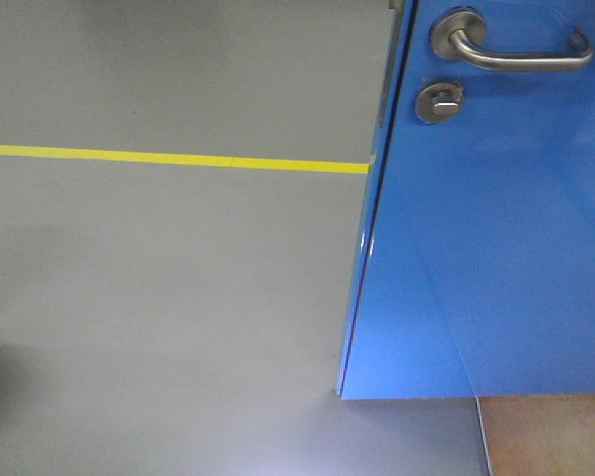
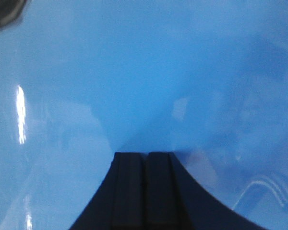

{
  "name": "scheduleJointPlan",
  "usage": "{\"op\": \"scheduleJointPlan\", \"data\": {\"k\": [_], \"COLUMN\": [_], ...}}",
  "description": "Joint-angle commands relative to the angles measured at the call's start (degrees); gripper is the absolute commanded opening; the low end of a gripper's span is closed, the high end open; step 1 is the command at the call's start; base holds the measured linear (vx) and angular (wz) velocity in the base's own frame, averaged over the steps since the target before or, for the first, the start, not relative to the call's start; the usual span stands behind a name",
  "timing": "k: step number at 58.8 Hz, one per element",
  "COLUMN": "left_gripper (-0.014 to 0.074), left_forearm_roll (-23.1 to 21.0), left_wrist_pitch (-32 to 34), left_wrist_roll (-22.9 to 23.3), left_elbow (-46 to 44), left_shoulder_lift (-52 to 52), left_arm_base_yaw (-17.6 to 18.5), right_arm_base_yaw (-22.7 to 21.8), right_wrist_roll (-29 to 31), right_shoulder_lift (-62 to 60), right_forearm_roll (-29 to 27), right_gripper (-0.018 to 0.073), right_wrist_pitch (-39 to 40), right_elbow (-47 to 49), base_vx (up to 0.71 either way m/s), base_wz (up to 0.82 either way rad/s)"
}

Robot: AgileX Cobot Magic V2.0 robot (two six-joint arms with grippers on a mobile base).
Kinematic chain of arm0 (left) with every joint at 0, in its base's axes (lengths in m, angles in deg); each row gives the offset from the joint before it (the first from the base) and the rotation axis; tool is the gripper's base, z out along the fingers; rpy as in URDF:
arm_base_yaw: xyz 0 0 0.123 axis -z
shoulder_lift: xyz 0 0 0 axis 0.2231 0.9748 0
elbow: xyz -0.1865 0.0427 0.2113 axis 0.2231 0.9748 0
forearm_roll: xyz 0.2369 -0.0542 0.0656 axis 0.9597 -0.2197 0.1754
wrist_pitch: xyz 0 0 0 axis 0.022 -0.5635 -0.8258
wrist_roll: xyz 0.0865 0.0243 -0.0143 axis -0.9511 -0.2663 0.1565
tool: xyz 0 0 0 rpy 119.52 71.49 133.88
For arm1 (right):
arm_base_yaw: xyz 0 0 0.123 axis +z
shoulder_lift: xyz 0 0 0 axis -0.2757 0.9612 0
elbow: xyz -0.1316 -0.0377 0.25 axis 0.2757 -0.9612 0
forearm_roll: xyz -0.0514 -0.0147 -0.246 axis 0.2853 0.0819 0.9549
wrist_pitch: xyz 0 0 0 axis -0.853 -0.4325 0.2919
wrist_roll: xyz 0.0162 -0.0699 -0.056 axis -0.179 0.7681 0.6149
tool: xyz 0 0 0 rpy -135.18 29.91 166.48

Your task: Move to blue door and open it

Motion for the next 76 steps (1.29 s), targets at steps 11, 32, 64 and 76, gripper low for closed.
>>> {"op": "scheduleJointPlan", "data": {"k": [11, 32, 64, 76], "left_gripper": [0.0070, 0.0070, 0.0070, 0.0070], "left_forearm_roll": [0.00, 0.00, 0.00, 0.00], "left_wrist_pitch": [4.52, 4.52, 4.52, 4.52], "left_wrist_roll": [0.18, 0.18, 0.18, 0.18], "left_elbow": [0.24, 0.24, 0.24, 0.24], "left_shoulder_lift": [-0.85, -0.85, -0.85, -0.85], "left_arm_base_yaw": [-0.13, -0.13, -0.13, -0.13], "right_arm_base_yaw": [-0.06, -0.06, -0.06, -0.06], "right_wrist_roll": [0.81, 0.81, 0.81, 0.81], "right_shoulder_lift": [-1.54, -1.54, -1.54, -1.54], "right_forearm_roll": [-1.64, -1.64, -1.64, -1.64], "right_gripper": [0.0003, 0.0003, 0.0003, 0.0003], "right_wrist_pitch": [1.33, 1.33, 1.13, 1.13], "right_elbow": [1.90, 1.90, 1.90, 1.90], "base_vx": [0.27, 0.22, 0.09, 0.00], "base_wz": [-0.05, -0.05, -0.07, -0.01]}}
